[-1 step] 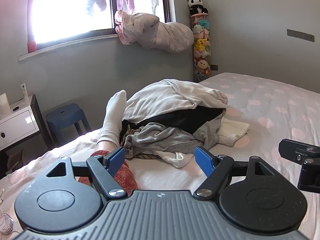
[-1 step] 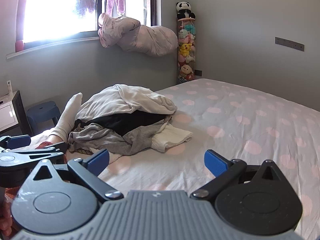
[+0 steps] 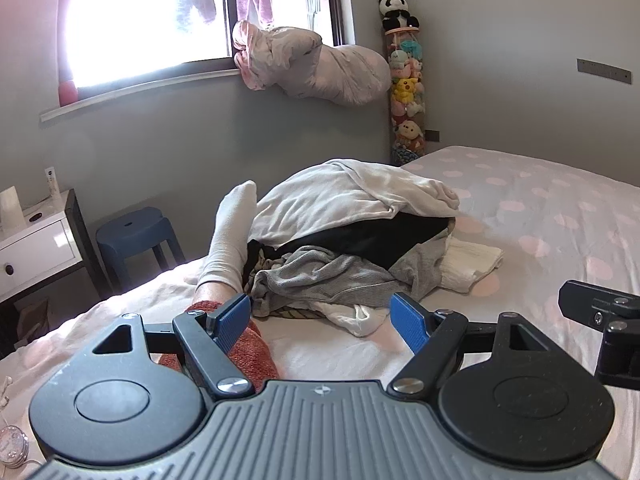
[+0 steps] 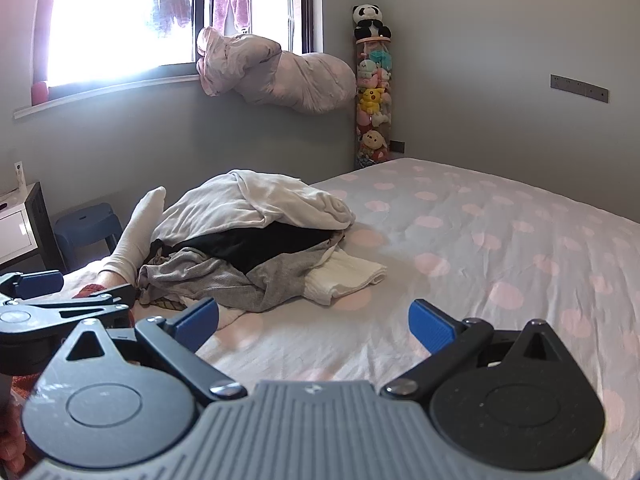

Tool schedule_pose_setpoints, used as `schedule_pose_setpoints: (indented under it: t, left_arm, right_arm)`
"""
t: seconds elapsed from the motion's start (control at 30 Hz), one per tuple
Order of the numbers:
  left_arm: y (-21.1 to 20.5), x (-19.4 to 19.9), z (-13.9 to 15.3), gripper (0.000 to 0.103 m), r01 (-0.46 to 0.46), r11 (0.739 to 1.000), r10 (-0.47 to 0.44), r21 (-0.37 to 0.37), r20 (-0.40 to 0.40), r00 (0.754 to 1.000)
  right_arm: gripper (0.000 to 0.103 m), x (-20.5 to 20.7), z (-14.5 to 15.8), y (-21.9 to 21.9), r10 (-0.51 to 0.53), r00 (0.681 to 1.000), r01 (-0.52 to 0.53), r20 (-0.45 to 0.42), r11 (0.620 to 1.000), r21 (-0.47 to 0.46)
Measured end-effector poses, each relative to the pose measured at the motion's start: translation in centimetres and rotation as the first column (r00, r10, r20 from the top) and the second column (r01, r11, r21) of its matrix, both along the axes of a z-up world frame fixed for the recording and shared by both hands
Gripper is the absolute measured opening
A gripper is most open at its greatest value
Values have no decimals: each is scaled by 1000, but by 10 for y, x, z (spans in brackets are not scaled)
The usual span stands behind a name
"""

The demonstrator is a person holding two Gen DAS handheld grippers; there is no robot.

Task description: Fold clothes

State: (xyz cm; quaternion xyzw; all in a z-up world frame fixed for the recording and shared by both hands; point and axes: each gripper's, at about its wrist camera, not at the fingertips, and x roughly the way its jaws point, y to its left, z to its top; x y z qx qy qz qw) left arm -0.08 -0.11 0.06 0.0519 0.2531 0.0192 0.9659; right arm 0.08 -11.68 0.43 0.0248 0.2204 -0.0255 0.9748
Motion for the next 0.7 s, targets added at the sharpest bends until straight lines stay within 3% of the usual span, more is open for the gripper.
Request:
schedule_pose_setpoints:
  t: [0.2, 0.7]
  left_arm:
    - [-4, -3, 2, 76, -20, 1000, 19, 16, 33, 999]
    - [-2, -2, -4, 76, -23, 1000, 23, 5, 13, 1000]
  right_arm:
    - [102, 0, 4, 5, -7, 1000, 7, -10, 998, -58]
    - [102, 8, -7, 7, 5, 1000, -5, -18, 1000, -19]
